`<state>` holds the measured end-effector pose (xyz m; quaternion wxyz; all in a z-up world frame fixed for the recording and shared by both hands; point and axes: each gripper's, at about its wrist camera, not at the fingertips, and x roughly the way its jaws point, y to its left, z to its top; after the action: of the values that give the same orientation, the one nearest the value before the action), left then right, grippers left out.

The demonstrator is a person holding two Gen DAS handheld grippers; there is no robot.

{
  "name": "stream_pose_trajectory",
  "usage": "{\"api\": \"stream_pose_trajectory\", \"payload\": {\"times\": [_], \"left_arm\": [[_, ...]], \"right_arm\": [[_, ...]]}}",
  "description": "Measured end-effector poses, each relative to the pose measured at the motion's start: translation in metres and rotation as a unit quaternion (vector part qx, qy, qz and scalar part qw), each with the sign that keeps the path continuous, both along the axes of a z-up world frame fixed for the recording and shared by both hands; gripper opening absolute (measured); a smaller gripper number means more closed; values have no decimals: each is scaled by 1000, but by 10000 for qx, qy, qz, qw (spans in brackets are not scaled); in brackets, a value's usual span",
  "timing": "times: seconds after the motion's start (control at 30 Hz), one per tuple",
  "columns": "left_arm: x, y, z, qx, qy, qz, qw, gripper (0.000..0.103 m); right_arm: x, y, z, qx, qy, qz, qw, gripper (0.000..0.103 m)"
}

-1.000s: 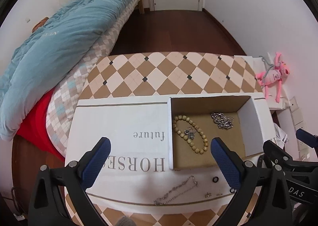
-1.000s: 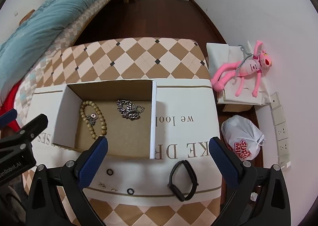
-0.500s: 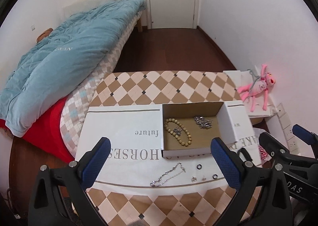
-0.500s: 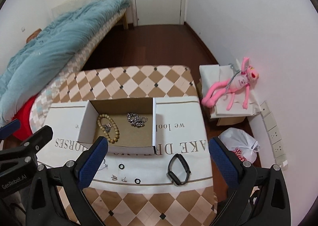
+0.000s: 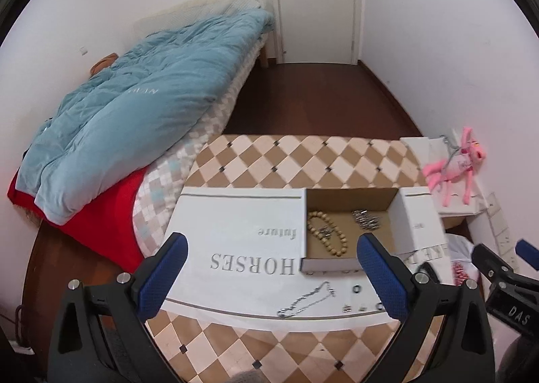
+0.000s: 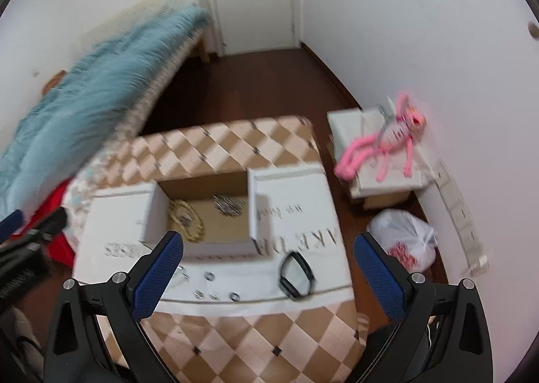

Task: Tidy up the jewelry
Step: 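Move the left gripper to the silver chain bracelet and grasp it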

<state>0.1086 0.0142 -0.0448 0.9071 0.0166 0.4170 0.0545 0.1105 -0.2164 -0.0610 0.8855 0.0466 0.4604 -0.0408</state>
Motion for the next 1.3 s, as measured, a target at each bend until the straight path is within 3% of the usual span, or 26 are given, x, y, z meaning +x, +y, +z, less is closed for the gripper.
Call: {"api": "stream_pose_trajectory", "payload": {"times": [0.13, 0.33, 0.47, 0.6, 0.93, 1.0, 1.07, 1.13, 1.23, 1.3], "left_arm": [[4, 6, -42, 66, 262, 103, 9996, 103], [12, 18, -122, 147, 1101, 80, 9938, 103], [10, 29, -154, 83, 1554, 127, 9877, 103], [3, 45, -169, -200, 1841, 259, 9824, 103], [-6, 55, -184, -819, 2154, 51, 9731, 101], [-3, 51, -188, -1093, 2234, -39, 9686, 93], [0, 44, -191, -1259, 2329, -137, 9642, 75], [3, 37, -193, -1302, 2367, -218, 9626, 69], [7, 22, -195, -996, 2305, -388, 9672, 66], [9, 11, -194, -671, 2229, -494, 9713, 48]], "right_arm": [[12, -22, -58, 291, 603, -226, 9975, 102], [33, -38, -157, 471, 1535, -211, 9868, 102], [40, -39, -189, 422, 1695, -278, 9842, 100], [39, -30, -191, 87, 1513, -235, 9882, 48], [14, -3, -177, 396, 1334, 224, 9900, 42], [7, 1, -176, 381, 1303, 224, 9905, 42], [2, 7, -174, 355, 1289, 196, 9908, 42], [0, 8, -178, 386, 1320, 138, 9904, 42], [-1, 6, -183, 379, 1361, 79, 9899, 42], [0, 6, -185, 368, 1379, 52, 9897, 42]]}}
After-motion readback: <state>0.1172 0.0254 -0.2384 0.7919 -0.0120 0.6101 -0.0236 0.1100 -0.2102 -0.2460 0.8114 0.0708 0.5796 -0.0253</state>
